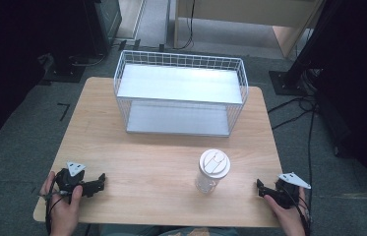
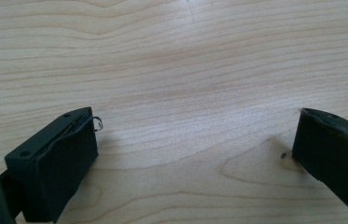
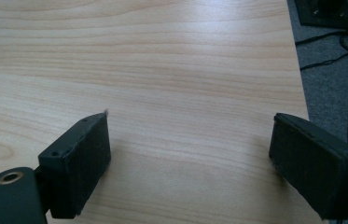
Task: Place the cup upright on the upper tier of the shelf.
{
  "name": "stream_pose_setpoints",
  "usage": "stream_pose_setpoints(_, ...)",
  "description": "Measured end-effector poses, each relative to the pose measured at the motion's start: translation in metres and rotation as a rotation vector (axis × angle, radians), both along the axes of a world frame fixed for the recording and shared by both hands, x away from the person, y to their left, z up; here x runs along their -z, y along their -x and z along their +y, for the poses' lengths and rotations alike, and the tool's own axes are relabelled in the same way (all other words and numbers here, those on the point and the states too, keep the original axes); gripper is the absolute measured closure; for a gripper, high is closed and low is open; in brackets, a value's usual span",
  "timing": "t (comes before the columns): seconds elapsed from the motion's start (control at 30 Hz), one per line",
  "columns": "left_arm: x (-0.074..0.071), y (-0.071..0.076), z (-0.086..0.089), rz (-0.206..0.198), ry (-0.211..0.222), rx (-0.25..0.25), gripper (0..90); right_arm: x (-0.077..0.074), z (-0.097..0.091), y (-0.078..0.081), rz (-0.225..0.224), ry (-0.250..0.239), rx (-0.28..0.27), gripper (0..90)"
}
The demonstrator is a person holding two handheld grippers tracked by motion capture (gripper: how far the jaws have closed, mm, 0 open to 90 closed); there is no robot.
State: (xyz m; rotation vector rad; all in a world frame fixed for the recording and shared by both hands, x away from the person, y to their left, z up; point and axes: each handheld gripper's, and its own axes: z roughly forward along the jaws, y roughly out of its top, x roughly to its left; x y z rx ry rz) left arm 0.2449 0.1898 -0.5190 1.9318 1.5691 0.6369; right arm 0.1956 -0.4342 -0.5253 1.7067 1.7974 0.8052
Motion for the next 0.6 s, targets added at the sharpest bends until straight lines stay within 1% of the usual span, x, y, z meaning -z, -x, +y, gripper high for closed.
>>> stream_pose_setpoints(0.1, 0.0, 0.0, 0.0, 0.0, 0.0, 0.0, 0.2, 0.0, 0.0, 0.0, 0.002, 0.0, -0.003, 11.0)
stream_pose_setpoints(0.13, 0.0, 0.0, 0.0, 0.0, 0.0, 0.0, 0.2, 0.0, 0.001, 0.0, 0.002, 0.002, -0.008, 9.2)
stream_pose_setpoints(0.17, 0.0, 0.0, 0.0, 0.0, 0.0, 0.0, 0.2, 0.0, 0.002, 0.0, 0.012, -0.003, -0.01, 4.4)
stream_pose_setpoints(0.2, 0.0, 0.0, 0.0, 0.0, 0.0, 0.0, 0.2, 0.0, 0.004, 0.0, 0.036, 0.006, -0.035, 0.0)
stream_pose_setpoints(0.27, 0.0, 0.0, 0.0, 0.0, 0.0, 0.0, 0.2, 0.0, 0.005, 0.001, 0.031, 0.014, -0.04, 0.0)
stream_pose_setpoints(0.3, 0.0, 0.0, 0.0, 0.0, 0.0, 0.0, 0.2, -0.001, 0.007, 0.001, 0.025, 0.011, -0.049, 0.0)
stream_pose_setpoints(0.33, 0.0, 0.0, 0.0, 0.0, 0.0, -0.001, 0.2, -0.004, 0.01, 0.002, 0.009, 0.006, -0.06, 0.0)
stream_pose_setpoints(0.4, 0.0, 0.0, 0.0, 0.0, 0.0, 0.0, 0.2, -0.005, 0.012, 0.003, 0.003, 0.004, -0.066, 0.0)
stream_pose_setpoints(0.5, 0.0, 0.0, 0.0, 0.0, 0.0, 0.0, 0.2, -0.011, 0.018, 0.004, -0.024, -0.006, -0.074, 0.0)
stream_pose_setpoints(0.6, 0.0, 0.0, 0.0, 0.0, 0.0, 0.0, 0.2, -0.015, 0.021, 0.005, -0.034, -0.015, -0.082, 0.0)
